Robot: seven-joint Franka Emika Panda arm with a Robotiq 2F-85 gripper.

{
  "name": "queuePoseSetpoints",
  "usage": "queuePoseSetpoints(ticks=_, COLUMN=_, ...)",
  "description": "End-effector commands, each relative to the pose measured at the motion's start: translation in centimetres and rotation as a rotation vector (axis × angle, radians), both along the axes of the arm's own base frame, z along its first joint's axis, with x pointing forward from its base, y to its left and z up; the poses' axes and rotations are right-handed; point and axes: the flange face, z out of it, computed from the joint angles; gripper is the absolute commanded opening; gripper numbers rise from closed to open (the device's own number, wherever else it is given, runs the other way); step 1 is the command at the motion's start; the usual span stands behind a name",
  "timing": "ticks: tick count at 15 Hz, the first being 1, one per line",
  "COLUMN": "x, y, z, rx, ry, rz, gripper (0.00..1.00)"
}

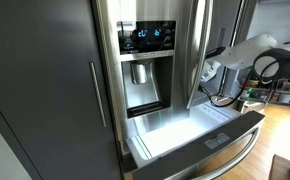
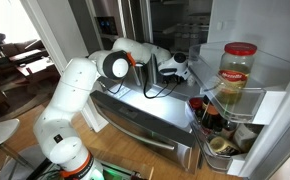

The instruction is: Put the two packets in the open fridge drawer

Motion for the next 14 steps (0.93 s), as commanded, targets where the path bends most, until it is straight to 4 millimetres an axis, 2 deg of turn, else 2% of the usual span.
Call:
queuePoseSetpoints(ticks=1, x=1.0, y=-0.6, z=-1.8, rx=0.01, ry=0.011, rz=0.027, gripper=0.79)
queuePoseSetpoints(ticks=2, x=1.1, y=-0.7, z=-2.1, rx=0.014, ry=0.013, rz=0.032, gripper=0.74)
queuePoseSetpoints(ticks=5, x=1.5, y=-0.7, z=-2.8, rx=0.026, ry=0.013, rz=0.042, gripper=0.49)
queuePoseSetpoints(ticks=10, x=2.3, y=-0.6, z=-2.2, rx=0.037, ry=-0.004, rz=0.059, gripper=0.14)
queuePoseSetpoints(ticks=12, x=2.3, y=-0.3, z=-1.4, rx=0.039, ry=0.002, rz=0.067, gripper=0.04)
queuePoseSetpoints(ticks=14, x=2.0, y=0.2, z=-0.3, rx=0.044, ry=0.011, rz=0.073, gripper=0.01)
